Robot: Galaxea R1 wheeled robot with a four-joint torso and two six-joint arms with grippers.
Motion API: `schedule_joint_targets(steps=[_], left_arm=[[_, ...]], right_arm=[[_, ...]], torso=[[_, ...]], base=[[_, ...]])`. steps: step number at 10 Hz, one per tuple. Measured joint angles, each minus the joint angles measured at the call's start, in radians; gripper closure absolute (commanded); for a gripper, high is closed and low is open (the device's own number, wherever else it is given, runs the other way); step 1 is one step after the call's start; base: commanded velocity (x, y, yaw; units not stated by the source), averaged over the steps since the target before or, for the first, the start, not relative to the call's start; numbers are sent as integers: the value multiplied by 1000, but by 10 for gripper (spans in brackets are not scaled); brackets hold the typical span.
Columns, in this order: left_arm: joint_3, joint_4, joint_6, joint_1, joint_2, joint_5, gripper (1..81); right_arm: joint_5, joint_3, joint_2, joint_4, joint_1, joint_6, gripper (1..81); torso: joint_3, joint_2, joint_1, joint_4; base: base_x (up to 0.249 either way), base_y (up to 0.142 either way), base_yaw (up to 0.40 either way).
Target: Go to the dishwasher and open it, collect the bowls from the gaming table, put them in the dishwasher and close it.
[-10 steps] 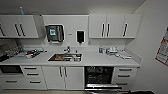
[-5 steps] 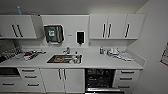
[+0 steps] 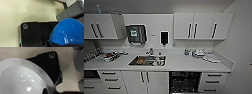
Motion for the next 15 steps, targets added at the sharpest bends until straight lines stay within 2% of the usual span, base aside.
schedule_joint_targets(steps=[3,6,15], left_arm=[[0,0,0,44,0,23,811],[-1,0,0,16,0,11,811],[-24,0,0,27,17,13,811]], right_arm=[[-22,1,3,-4,-40,-1,811],[-8,1,3,-2,-17,0,811],[-11,1,3,-3,-26,0,811]], torso=[[1,-2,-3,0],[1,-2,-3,0],[1,-2,-3,0]], base=[[152,0,0],[152,0,0],[146,0,0]])
